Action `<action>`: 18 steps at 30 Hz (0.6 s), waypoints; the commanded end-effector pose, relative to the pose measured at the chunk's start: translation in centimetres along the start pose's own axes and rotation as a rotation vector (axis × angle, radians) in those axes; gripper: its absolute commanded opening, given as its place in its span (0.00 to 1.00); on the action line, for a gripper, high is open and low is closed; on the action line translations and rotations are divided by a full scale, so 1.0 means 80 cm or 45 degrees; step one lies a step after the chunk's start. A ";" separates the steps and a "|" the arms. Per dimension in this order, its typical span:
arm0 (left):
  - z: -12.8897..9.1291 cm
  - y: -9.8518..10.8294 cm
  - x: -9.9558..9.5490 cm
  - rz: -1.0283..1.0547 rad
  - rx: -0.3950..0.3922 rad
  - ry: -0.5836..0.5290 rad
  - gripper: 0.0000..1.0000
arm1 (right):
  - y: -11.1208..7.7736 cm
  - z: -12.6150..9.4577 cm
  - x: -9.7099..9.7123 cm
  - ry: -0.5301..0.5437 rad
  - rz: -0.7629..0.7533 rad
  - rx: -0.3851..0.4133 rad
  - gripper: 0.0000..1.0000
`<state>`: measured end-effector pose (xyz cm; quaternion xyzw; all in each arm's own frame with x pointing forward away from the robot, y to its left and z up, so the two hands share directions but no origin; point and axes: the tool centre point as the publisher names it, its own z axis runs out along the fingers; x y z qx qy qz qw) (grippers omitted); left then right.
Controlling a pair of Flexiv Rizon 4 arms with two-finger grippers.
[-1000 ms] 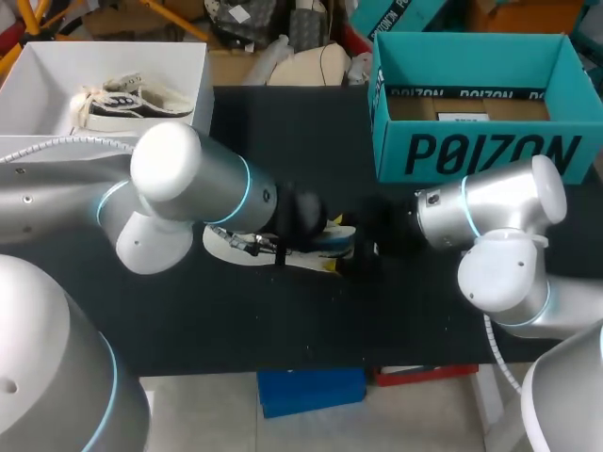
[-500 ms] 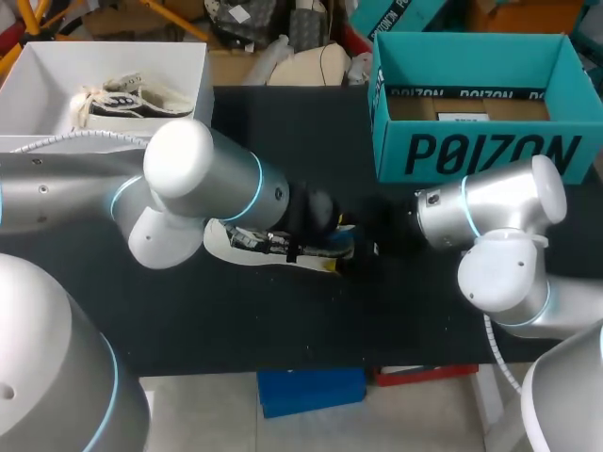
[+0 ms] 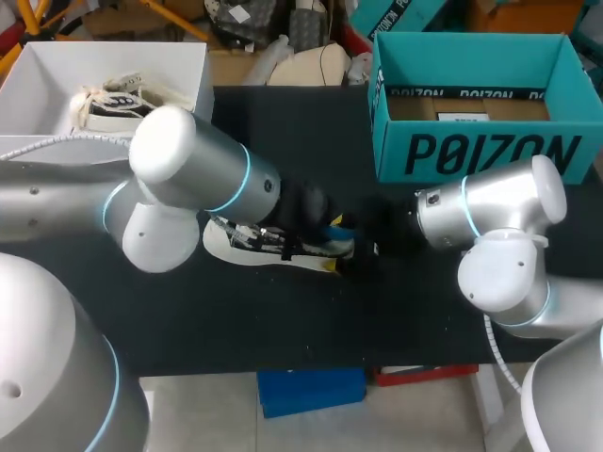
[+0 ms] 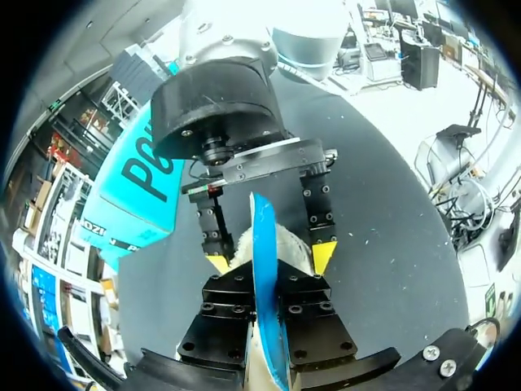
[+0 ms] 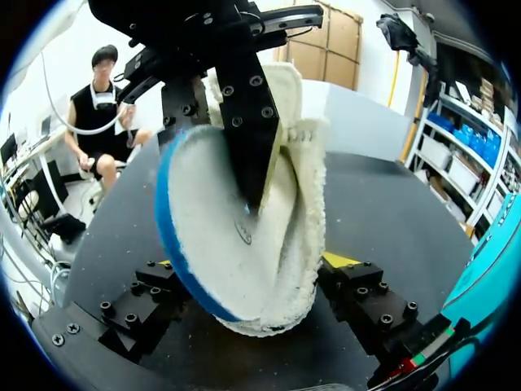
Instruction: Take the shoe out of the shoebox, open the shoe tongue, remove and reinsert the insole, then place the shoe into the shoebox
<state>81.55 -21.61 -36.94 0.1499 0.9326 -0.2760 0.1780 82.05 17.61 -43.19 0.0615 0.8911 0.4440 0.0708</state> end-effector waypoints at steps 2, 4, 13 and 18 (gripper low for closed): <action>-0.041 -0.004 0.003 0.018 0.195 0.054 0.00 | -0.002 -0.001 0.001 0.000 0.001 0.001 0.00; -0.047 -0.017 0.003 0.022 0.244 0.073 0.00 | -0.002 -0.001 0.001 0.000 0.001 0.001 0.00; -0.098 -0.086 -0.005 0.032 0.452 0.064 0.00 | -0.002 -0.001 0.001 0.000 0.001 0.001 0.00; -0.139 -0.113 -0.022 -0.090 0.608 0.097 0.00 | -0.002 -0.001 0.001 0.000 0.001 0.001 0.00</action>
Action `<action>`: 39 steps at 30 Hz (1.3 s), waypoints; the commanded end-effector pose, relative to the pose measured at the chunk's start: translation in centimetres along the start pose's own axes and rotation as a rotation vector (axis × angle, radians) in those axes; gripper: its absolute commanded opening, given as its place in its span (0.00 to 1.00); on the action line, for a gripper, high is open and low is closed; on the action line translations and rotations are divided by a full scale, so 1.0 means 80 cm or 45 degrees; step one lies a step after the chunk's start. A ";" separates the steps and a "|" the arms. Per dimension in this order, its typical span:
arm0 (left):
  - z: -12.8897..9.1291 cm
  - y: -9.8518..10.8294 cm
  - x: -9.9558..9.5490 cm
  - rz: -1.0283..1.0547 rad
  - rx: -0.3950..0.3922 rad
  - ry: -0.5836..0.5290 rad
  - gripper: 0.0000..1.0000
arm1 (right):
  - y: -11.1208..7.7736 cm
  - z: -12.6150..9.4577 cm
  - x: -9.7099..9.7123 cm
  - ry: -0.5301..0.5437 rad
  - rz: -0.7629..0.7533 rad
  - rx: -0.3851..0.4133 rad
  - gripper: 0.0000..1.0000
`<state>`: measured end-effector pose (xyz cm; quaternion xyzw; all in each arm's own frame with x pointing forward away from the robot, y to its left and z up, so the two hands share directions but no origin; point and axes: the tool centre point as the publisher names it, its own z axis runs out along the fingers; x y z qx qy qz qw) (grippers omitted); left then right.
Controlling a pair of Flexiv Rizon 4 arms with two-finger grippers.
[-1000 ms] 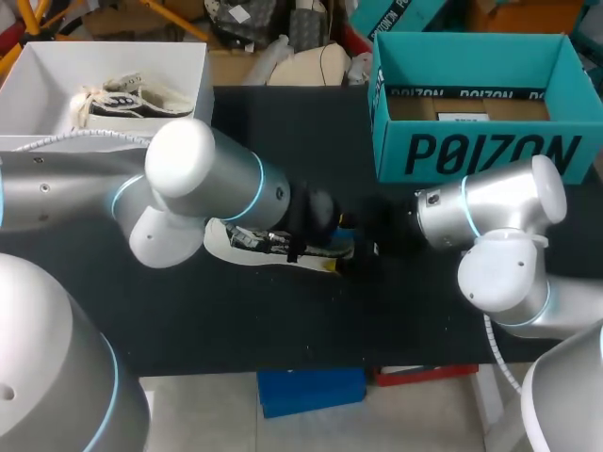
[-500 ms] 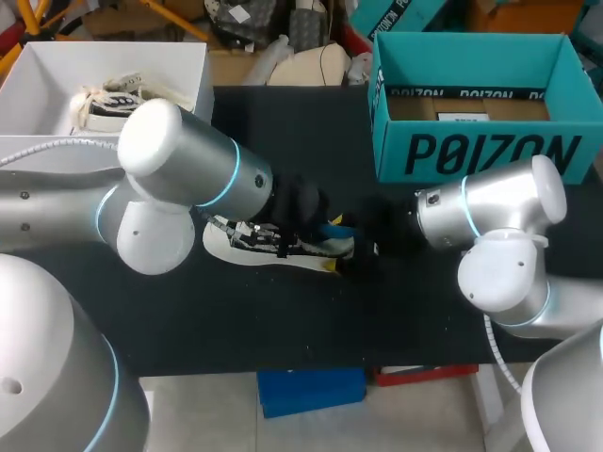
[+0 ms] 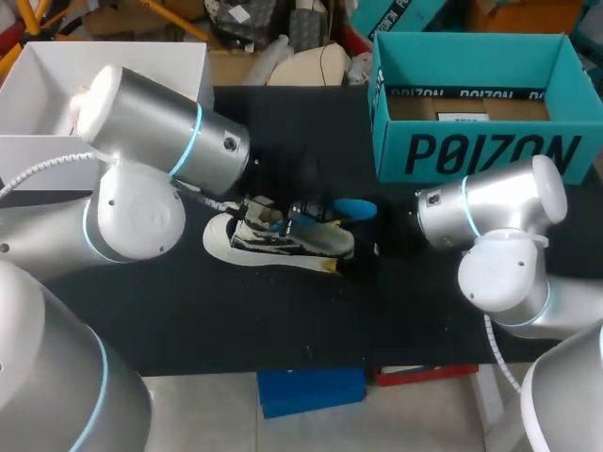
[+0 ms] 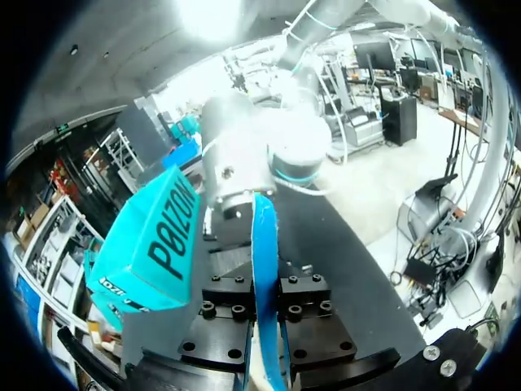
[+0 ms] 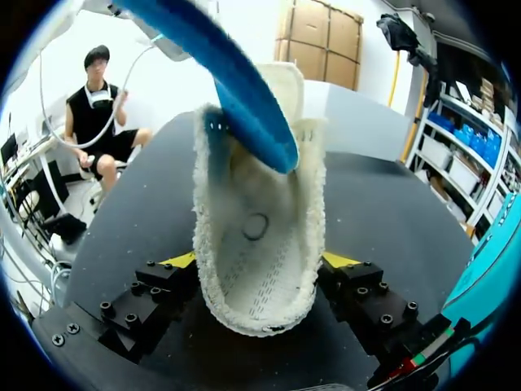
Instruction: Take the shoe out of the shoebox, open the shoe tongue, remove and reinsert the insole, then place the shoe into the shoebox
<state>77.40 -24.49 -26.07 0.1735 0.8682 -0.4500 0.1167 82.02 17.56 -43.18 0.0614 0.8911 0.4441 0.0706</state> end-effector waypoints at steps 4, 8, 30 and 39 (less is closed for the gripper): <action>-0.067 -0.050 -0.016 -0.163 0.341 0.102 0.00 | -0.001 0.000 0.001 0.000 0.001 0.002 0.00; -0.089 -0.070 -0.025 -0.187 0.456 0.167 0.00 | -0.001 0.000 0.001 0.000 0.001 0.002 0.00; -0.108 -0.071 -0.015 -0.356 0.542 0.137 0.00 | -0.001 0.000 0.001 0.000 0.001 0.002 0.00; -0.158 -0.126 -0.021 -0.610 0.710 0.063 0.00 | -0.001 0.000 0.001 0.000 0.001 0.002 0.00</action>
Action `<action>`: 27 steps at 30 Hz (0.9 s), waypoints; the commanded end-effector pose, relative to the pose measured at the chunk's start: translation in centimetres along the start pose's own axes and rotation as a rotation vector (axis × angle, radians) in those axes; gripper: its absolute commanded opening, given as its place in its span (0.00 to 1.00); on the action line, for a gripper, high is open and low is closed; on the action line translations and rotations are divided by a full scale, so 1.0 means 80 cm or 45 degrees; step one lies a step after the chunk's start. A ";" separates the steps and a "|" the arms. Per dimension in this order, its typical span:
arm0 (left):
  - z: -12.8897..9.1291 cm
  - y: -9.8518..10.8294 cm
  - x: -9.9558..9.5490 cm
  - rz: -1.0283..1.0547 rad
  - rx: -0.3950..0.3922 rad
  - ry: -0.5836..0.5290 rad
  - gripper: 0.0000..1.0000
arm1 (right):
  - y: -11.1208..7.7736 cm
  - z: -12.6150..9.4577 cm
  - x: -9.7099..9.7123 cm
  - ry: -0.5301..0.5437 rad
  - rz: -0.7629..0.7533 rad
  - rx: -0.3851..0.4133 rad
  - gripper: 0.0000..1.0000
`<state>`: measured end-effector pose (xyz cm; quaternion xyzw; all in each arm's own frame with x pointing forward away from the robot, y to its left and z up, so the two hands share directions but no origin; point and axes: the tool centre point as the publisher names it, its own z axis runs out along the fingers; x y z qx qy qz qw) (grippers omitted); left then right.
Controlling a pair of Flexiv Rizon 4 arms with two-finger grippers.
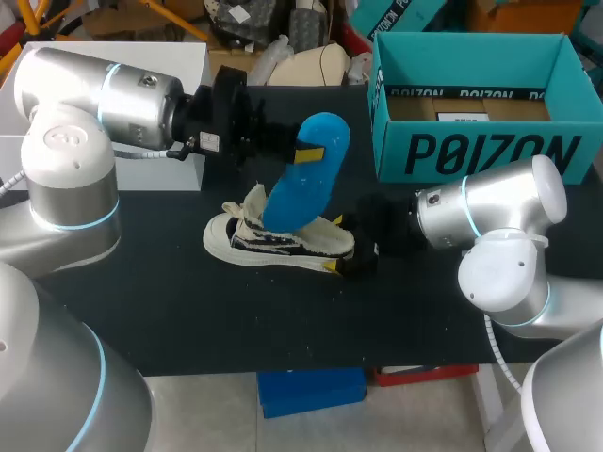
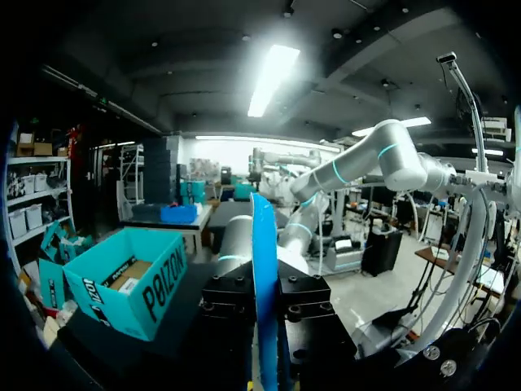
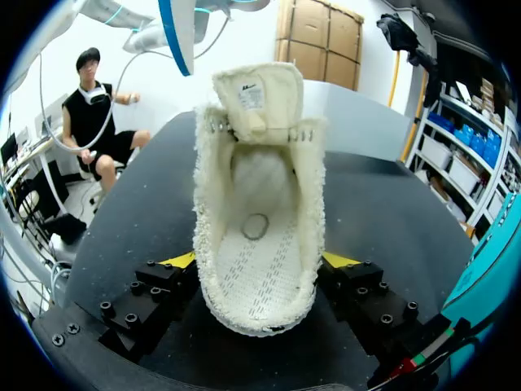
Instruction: Take the shoe out of the shoebox, open the shoe tongue, remove and reinsert the insole, then place the shoe into the shoebox
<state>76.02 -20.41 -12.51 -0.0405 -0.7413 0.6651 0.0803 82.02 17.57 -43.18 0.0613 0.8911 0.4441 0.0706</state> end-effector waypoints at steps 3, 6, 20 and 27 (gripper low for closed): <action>-0.002 -0.044 0.034 -0.114 0.114 -0.114 0.00 | -0.001 0.000 0.001 0.000 0.001 0.002 0.00; 0.004 -0.066 0.045 -0.175 0.151 -0.106 0.00 | -0.001 0.000 0.001 0.000 0.001 0.002 0.00; 0.009 -0.088 0.064 -0.408 0.258 -0.084 0.00 | -0.001 0.000 0.001 0.000 0.001 0.002 0.00; 0.012 -0.093 0.070 -0.488 0.311 -0.048 0.00 | -0.001 0.000 0.001 0.000 0.001 0.002 0.00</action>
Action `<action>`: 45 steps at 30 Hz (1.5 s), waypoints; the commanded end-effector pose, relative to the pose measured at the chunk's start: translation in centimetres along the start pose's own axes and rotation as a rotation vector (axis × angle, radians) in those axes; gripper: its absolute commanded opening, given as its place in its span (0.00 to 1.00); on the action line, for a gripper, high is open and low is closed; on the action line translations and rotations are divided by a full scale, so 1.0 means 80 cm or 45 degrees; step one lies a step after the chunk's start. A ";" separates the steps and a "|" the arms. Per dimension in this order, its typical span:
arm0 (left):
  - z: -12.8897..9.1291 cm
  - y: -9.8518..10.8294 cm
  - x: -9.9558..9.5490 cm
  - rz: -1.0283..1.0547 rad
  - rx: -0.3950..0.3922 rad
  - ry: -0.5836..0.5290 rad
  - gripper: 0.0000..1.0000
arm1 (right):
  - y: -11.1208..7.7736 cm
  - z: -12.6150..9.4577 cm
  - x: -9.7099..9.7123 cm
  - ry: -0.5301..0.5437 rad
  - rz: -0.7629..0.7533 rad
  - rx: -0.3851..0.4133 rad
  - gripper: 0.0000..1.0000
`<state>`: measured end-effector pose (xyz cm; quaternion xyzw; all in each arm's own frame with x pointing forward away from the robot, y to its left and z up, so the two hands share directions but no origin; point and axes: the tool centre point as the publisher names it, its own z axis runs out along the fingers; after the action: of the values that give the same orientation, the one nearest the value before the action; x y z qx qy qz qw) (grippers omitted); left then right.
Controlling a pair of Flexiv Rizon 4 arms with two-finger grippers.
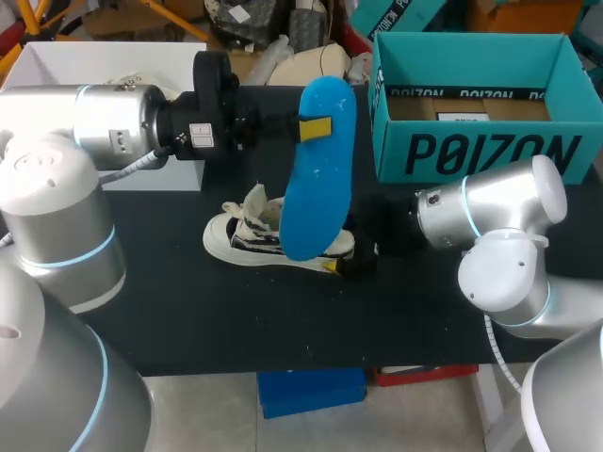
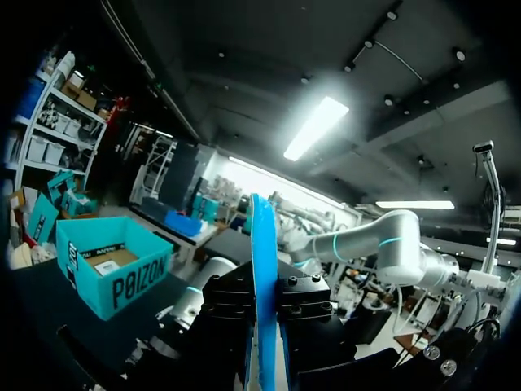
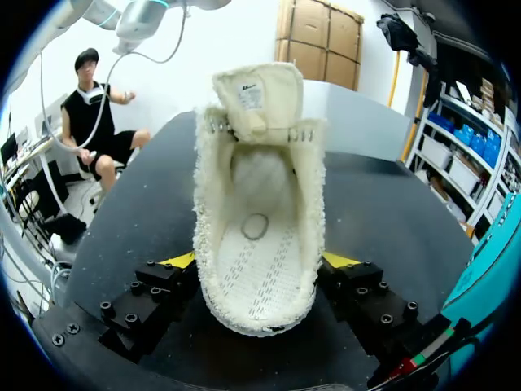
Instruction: Take the shoe out of the shoebox, open the shoe tongue, remove and reinsert the insole, then place the shoe into the shoebox
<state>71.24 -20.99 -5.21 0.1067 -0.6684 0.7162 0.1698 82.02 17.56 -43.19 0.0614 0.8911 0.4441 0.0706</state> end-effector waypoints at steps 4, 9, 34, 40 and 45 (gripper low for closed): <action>0.011 -0.020 0.022 -0.194 0.142 0.075 0.00 | -0.001 0.000 0.001 0.000 0.001 0.002 0.00; 0.021 -0.038 0.042 -0.250 0.124 0.077 0.00 | -0.001 0.000 0.001 0.000 0.001 0.002 0.00; 0.047 -0.093 0.134 -0.210 0.129 0.171 0.00 | -0.001 0.000 0.001 0.000 0.001 0.002 0.00; 0.047 -0.093 0.134 -0.210 0.129 0.171 0.00 | -0.001 -0.002 0.000 -0.011 0.003 0.010 1.00; 0.047 -0.093 0.134 -0.210 0.129 0.171 0.00 | 0.000 -0.013 -0.009 -0.013 -0.024 0.042 1.00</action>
<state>64.15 -23.22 6.04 0.1195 -0.6070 0.7383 0.2687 82.47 16.99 -43.25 0.0585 0.8936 0.4375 0.0815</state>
